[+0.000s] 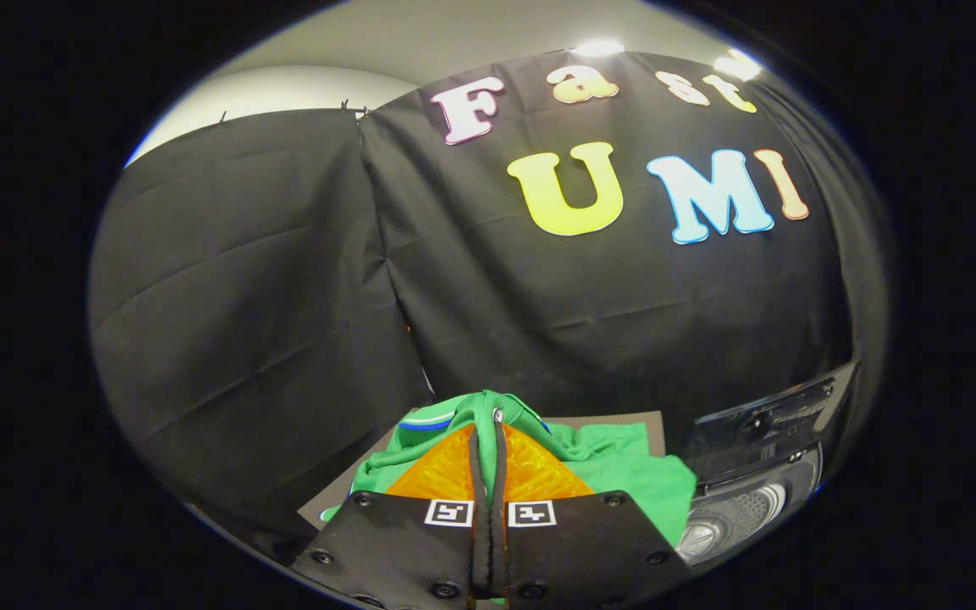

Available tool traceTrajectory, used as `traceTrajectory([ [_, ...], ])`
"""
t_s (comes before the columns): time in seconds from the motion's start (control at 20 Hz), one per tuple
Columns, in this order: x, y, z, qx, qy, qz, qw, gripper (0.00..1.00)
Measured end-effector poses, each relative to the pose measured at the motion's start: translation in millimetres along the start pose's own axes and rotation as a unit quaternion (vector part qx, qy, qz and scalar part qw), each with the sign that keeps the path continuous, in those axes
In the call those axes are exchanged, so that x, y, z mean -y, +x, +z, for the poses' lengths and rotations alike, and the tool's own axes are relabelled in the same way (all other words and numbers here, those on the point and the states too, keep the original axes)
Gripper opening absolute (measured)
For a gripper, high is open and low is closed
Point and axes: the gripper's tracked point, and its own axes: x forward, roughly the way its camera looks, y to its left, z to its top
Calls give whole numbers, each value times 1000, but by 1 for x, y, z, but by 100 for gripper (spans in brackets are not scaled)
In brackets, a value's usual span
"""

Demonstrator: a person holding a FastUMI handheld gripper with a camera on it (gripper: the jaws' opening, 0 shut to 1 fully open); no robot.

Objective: Put the clothes into the washing machine and then close the washing machine lid.

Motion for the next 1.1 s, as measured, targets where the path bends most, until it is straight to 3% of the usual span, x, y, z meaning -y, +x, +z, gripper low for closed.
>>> traceTrajectory([
  [0.55, 92, -37, 52, 46, 6, -26, 999, 1],
  [1.1, 192, -81, 64, 57, 19, -73, 996, 1],
])
